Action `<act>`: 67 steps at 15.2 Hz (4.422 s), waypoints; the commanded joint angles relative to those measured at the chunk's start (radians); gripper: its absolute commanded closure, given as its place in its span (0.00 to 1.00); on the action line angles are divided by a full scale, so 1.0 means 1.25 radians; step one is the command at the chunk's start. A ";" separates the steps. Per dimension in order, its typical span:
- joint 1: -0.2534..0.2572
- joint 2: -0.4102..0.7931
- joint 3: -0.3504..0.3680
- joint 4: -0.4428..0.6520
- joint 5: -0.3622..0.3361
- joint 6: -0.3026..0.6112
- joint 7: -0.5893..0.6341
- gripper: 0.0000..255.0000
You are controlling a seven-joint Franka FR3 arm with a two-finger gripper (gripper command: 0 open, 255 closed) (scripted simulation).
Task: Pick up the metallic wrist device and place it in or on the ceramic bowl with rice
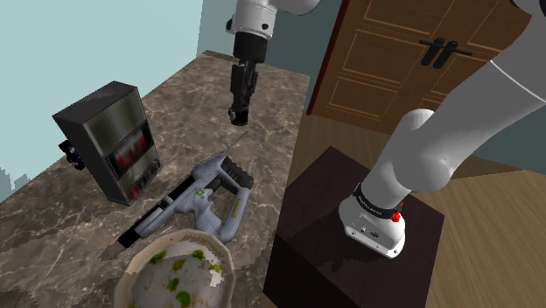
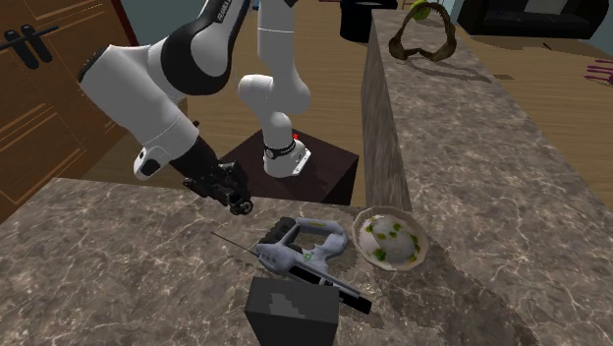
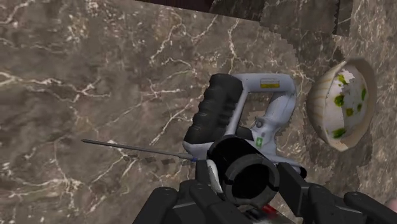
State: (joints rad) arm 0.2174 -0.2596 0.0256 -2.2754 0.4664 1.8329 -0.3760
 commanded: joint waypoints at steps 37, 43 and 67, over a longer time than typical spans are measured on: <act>0.237 0.094 0.405 0.016 0.140 0.344 0.469 1.00; 0.242 0.131 0.414 -0.015 0.151 0.407 0.443 1.00; 0.223 0.063 0.381 0.000 0.150 0.311 0.436 0.00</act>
State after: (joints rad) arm 0.4960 -0.1803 0.5018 -2.2758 0.6536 2.2231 0.1685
